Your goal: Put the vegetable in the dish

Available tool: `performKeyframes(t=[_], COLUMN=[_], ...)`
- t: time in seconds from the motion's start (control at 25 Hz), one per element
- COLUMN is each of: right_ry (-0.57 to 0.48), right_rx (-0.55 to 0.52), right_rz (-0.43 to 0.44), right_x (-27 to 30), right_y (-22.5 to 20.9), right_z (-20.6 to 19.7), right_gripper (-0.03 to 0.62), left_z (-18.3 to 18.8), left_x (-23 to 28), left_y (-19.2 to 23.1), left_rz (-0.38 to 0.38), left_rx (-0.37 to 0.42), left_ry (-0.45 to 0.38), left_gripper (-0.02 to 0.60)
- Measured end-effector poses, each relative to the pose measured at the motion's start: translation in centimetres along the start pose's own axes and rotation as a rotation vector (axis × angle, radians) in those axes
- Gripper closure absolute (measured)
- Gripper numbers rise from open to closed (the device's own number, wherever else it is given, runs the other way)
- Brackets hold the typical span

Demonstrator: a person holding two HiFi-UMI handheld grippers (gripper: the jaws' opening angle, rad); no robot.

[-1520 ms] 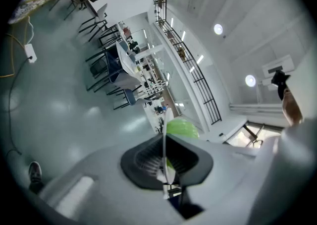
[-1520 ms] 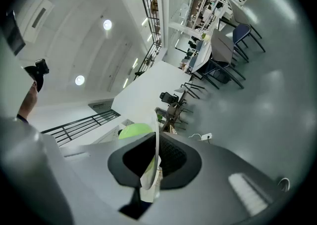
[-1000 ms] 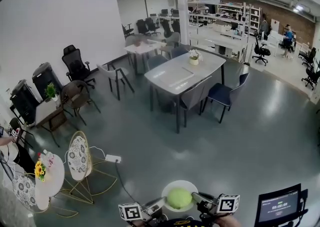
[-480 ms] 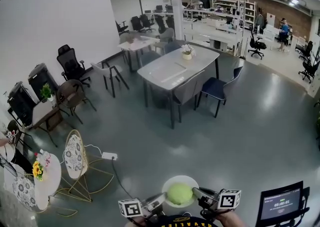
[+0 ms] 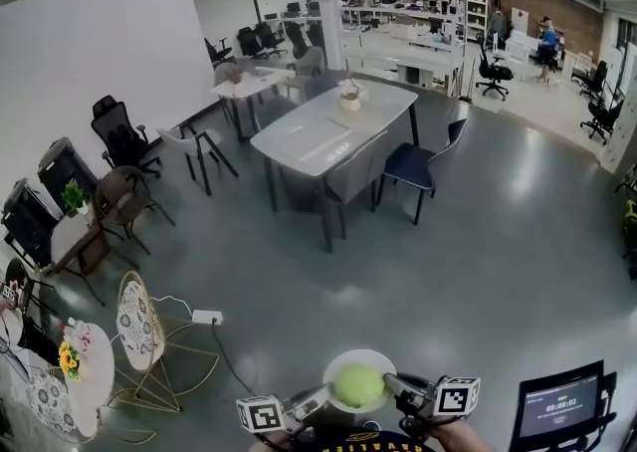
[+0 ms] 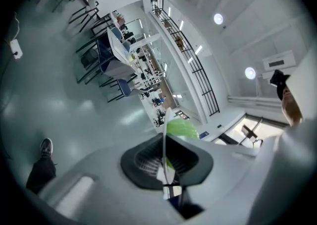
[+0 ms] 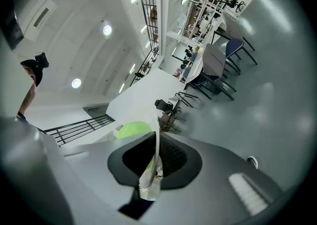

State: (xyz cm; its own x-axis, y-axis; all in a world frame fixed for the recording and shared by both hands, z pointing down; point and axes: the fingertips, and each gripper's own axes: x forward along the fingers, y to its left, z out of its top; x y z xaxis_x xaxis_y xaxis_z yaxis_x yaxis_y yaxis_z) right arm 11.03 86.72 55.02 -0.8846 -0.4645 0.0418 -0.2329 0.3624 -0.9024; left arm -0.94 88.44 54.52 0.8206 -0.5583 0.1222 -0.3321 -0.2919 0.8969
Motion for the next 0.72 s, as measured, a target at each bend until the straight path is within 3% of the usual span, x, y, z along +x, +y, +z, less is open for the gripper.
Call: performKeyframes(t=[0.16,0.32,0.44,0.72], right_ry=[-0.03,-0.066,-0.099,-0.135], right_rx=[0.004,-0.002,-0.001,0.007], right_rz=[-0.036,-0.074,-0.095,-0.172], right_x=[0.9,3.1,4.6,8.8], right_y=[-2.1,-3.8,-4.7,-7.0], right_z=[3.1,7.4,10.8,15.4], right_gripper=[0.58,0.58,0.58,0.58], left_z=[2.5,6.7,10.3,16.2], left_x=[3.2,6.3,9.0,12.0], left_y=[1.6,3.4,3.5,7.2], left_rz=[-0.033,-0.041,-0.089,-0.133], left_rx=[-0.002,-0.003,-0.009,-0.033], left_ry=[0.043,0.086,0.096,0.16], left_gripper=[0.568,0.568,0.569,0.569])
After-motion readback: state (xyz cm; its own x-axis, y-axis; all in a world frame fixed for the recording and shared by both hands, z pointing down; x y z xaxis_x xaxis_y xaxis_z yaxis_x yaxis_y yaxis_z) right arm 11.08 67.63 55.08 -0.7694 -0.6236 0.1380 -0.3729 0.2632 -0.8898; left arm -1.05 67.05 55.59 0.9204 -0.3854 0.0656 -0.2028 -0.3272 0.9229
